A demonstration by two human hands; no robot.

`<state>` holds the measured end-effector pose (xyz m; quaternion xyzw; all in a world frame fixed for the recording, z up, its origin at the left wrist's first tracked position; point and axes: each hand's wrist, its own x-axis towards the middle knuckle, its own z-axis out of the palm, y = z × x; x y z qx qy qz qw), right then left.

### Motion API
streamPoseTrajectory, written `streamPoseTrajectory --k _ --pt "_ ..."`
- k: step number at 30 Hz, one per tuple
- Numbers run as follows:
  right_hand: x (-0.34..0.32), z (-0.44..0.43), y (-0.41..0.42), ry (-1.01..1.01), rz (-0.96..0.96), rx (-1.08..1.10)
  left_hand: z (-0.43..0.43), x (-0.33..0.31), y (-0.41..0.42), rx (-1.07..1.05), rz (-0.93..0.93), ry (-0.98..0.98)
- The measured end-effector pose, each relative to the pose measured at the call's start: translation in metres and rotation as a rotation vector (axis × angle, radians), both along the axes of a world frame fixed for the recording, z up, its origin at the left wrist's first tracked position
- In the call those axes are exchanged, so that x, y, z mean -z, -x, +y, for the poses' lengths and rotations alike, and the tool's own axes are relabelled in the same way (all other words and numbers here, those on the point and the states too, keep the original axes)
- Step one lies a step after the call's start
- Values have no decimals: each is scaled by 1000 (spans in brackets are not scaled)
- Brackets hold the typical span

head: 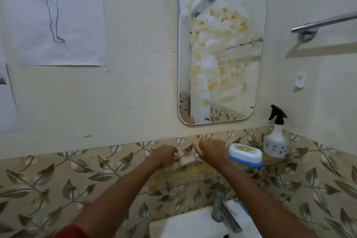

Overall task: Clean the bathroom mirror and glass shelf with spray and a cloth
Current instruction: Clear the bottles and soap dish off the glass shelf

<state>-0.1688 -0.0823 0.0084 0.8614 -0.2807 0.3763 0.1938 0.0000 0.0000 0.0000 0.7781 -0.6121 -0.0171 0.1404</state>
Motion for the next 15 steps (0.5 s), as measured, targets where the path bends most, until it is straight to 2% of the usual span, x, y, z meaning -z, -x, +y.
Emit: streamPoseTrajectory --k 2,6,15 --pt "5 -6 1 -44 -16 -2 -8 6 7 -37 -78 -5" --pt "26 -25 7 -198 113 110 -24 17 28 -134 -375 -30" --pt "33 -44 11 -323 300 156 -33 21 36 -171 -472 -34"
